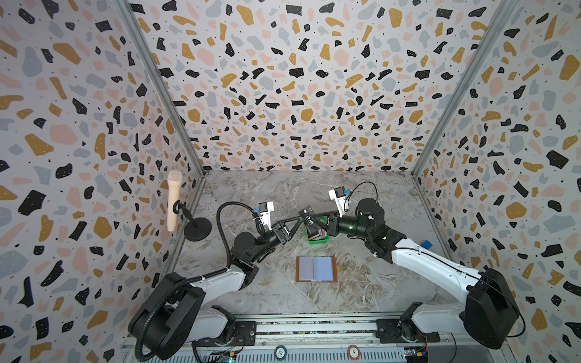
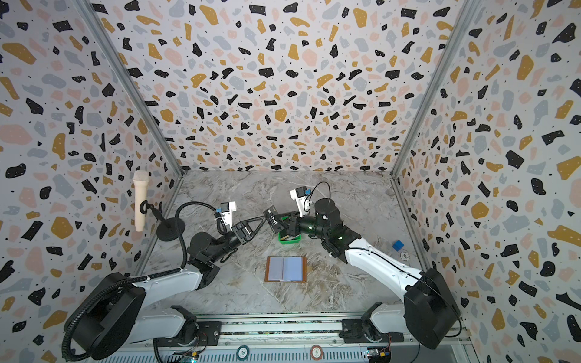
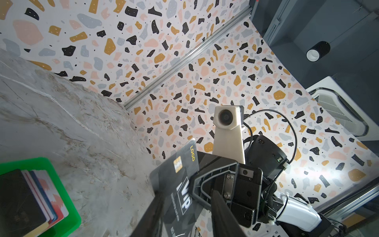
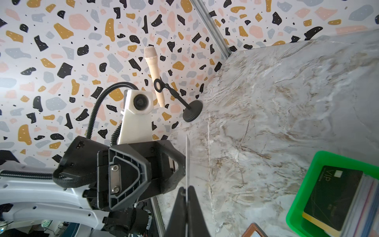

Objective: Insert credit cards into a card holder
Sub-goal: Pick up the credit card from the storage box.

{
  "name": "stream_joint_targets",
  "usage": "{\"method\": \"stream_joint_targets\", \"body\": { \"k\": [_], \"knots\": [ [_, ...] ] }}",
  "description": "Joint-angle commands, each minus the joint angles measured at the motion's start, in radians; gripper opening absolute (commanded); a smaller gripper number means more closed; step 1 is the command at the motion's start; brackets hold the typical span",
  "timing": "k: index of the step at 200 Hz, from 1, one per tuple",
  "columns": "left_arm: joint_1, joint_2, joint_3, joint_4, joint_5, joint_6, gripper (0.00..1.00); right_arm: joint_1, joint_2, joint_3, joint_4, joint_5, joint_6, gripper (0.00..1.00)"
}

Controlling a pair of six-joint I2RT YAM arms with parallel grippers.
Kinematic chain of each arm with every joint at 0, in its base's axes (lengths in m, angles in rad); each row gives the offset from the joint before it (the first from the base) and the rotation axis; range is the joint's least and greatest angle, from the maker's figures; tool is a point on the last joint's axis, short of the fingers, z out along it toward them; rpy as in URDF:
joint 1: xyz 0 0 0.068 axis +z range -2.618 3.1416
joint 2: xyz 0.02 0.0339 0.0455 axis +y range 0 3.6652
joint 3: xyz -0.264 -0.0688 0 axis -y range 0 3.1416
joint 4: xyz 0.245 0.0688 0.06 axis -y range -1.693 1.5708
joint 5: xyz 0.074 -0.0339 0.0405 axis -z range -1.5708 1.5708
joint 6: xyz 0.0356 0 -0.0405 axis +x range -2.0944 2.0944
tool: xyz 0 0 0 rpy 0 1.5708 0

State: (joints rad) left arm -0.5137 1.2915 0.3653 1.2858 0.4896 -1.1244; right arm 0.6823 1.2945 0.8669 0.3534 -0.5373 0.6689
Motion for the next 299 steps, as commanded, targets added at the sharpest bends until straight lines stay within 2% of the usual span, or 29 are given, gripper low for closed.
{"method": "stream_joint_targets", "body": {
  "k": [1, 107, 163, 189, 234, 270, 299],
  "knots": [
    [-0.005, -0.017, -0.012, 0.086, 0.014, -0.016, 0.40, 0.021, -0.052, -0.003, 0.069, -0.029, 0.030, 0.00],
    [-0.017, -0.040, -0.018, 0.119, 0.035, -0.041, 0.36, 0.045, -0.060, -0.002, 0.114, -0.055, 0.043, 0.00],
    [-0.017, -0.088, -0.048, 0.091, 0.017, -0.023, 0.39, 0.049, -0.168, -0.033, 0.055, 0.063, -0.010, 0.00],
    [-0.030, -0.090, -0.045, 0.116, 0.020, -0.029, 0.38, 0.060, -0.132, -0.027, 0.097, 0.013, 0.004, 0.00],
    [-0.047, -0.091, -0.058, 0.190, 0.029, -0.053, 0.35, 0.079, -0.095, -0.022, 0.114, 0.019, 0.008, 0.00],
    [-0.048, -0.100, -0.062, 0.185, 0.027, -0.046, 0.27, 0.086, -0.068, -0.026, 0.134, -0.034, 0.032, 0.00],
    [-0.048, -0.101, -0.060, 0.178, 0.033, -0.043, 0.07, 0.085, -0.042, -0.025, 0.098, -0.066, 0.028, 0.00]
  ]
}}
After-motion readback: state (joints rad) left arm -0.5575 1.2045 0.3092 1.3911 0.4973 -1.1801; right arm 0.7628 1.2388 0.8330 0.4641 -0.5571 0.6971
